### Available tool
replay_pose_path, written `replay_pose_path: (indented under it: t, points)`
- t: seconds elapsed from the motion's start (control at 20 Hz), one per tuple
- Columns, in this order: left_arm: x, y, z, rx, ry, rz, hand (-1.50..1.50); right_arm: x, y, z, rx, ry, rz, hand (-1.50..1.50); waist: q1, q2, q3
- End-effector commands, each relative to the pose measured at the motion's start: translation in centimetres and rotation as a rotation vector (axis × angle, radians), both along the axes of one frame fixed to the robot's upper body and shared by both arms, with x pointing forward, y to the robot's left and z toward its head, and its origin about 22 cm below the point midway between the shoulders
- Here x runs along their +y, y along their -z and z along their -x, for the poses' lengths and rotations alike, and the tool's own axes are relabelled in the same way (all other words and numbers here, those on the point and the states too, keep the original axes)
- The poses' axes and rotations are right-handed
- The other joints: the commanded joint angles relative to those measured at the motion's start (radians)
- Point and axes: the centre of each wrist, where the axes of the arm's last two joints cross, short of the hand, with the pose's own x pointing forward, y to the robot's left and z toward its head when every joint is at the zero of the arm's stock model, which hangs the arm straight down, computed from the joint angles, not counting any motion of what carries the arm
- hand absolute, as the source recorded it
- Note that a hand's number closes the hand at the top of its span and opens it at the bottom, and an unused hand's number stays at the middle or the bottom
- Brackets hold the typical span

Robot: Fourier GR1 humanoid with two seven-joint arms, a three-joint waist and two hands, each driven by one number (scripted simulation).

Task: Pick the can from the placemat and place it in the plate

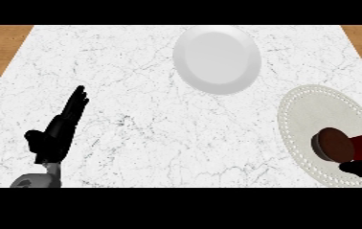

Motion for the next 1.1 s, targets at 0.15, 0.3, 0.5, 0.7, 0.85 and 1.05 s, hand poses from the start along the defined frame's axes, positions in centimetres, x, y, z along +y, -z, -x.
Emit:
replay_pose_path:
  t: [0.15,0.3,0.5,0.7,0.85,1.05]
  points:
    - [1.1,0.9,-1.6,0.006,-0.023,0.002,0.0,-1.5,1.1,0.8,0.011,-0.029,-0.021,-1.5,-0.007,0.0,0.0]
    - [1.0,-0.8,0.2,-0.004,-0.004,-0.004,0.0,-2.2,2.3,-0.6,0.033,-0.117,-0.041,1.5,0.001,-0.001,0.0]
    - [1.0,1.1,1.2,0.016,-0.012,0.001,0.0,-2.0,3.2,-1.9,0.008,-0.131,-0.033,1.5,0.004,0.0,0.0]
    - [-0.8,0.6,-0.7,0.008,-0.005,-0.02,0.0,-2.4,3.1,-1.4,-0.018,-0.15,0.008,1.5,-0.002,0.0,0.0]
    - [-0.2,0.3,-1.3,-0.01,0.032,0.013,0.0,-3.9,2.5,-4.0,-0.02,-0.405,0.004,1.5,0.027,0.01,0.003]
    - [-1.9,1.2,-0.5,-0.01,0.066,0.006,0.0,-3.9,0.9,-6.4,-0.01,-0.682,0.013,1.5,0.058,0.016,0.004]
